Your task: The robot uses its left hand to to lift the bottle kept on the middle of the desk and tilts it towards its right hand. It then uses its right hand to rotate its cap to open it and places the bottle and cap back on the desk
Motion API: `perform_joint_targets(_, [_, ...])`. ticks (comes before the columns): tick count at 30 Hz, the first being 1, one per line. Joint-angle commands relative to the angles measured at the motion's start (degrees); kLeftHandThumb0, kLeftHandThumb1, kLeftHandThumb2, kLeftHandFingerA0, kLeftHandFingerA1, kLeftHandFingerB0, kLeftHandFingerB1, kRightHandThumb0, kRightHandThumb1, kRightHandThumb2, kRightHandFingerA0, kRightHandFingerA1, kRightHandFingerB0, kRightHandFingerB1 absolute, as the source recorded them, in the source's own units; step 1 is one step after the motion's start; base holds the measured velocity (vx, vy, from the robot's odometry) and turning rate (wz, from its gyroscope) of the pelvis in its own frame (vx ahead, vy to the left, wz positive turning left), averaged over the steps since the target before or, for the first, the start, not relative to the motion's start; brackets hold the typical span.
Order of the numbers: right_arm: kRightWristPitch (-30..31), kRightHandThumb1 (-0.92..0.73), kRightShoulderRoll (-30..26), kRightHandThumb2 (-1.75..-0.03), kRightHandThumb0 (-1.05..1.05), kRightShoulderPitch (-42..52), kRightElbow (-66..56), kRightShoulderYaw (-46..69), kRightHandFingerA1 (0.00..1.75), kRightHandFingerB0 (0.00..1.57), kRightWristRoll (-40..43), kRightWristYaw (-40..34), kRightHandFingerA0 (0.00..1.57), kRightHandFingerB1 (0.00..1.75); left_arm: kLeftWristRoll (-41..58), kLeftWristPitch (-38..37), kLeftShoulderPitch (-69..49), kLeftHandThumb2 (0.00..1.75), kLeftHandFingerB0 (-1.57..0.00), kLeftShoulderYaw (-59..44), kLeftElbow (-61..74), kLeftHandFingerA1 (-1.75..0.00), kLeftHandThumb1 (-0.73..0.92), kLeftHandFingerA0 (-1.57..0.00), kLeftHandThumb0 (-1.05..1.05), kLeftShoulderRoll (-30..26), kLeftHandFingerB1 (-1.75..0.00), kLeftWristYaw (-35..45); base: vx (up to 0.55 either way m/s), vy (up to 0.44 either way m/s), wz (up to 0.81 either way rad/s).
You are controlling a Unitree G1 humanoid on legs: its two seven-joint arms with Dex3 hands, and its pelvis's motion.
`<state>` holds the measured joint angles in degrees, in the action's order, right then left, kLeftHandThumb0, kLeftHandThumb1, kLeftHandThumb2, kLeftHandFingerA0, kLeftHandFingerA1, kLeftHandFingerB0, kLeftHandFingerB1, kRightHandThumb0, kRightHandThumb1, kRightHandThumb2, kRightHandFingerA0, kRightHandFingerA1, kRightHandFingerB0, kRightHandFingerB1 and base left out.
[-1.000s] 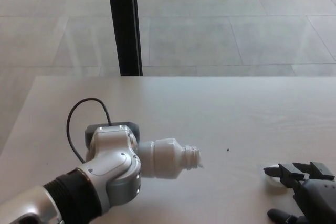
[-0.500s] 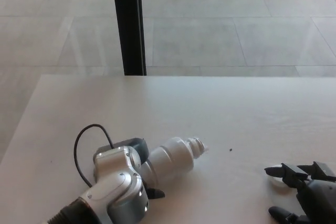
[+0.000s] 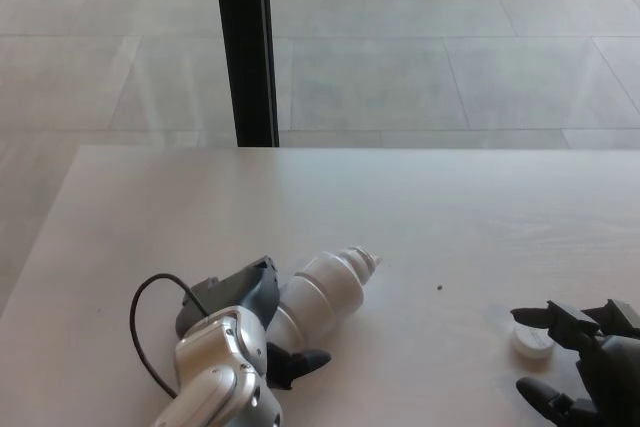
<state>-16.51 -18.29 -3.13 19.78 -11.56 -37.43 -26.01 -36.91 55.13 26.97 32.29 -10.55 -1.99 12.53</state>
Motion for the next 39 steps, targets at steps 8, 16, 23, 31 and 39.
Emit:
perform_joint_targets(8, [-2.1,-0.65,0.3,-0.59,-0.53,-0.2,-0.5,1.3,0.76,0.25,-1.1,-5.0,0.00,0.40,2.5,-2.2,-7.3,0.77,0.00,-2.5,-3.3,0.00,0.66,0.00,-0.81,1.4,0.00,-3.6,0.00,0.000,0.00])
perform_joint_targets(16, [-1.6,-0.63,0.2,-0.69,-0.57,0.7,-2.1,2.7,0.23,0.04,-0.9,-6.9,0.00,0.29,16.3,-9.7,-12.3,0.87,0.00,-28.4,7.5,0.00,0.81,0.00,-0.93,9.6,0.00,-5.6,0.00,0.000,0.00])
perform_joint_targets(23, [-2.7,-0.61,-1.4,-0.77,-0.62,0.7,-3.1,6.6,0.33,0.05,1.7,-7.0,0.00,0.36,29.0,-8.6,-7.8,0.72,0.00,-50.2,13.9,0.00,0.92,0.00,-0.95,10.7,0.00,-2.3,0.00,0.000,0.00])
perform_joint_targets(31, [-4.2,-0.59,-3.3,-0.76,-0.56,1.7,-4.3,10.7,0.32,0.07,6.2,-3.4,0.00,0.39,42.1,-3.1,-4.0,0.93,0.00,-70.0,16.8,-0.18,0.76,0.00,-1.01,7.3,0.00,2.6,0.00,0.000,0.00])
perform_joint_targets(39, [-4.7,-0.59,-3.4,-0.75,-0.57,2.4,-4.7,12.7,0.37,0.09,6.5,-2.8,0.00,0.41,42.5,-3.2,-6.1,0.78,0.00,-75.3,17.5,0.00,0.86,0.00,-0.96,4.9,0.00,3.0,0.00,0.000,0.00])
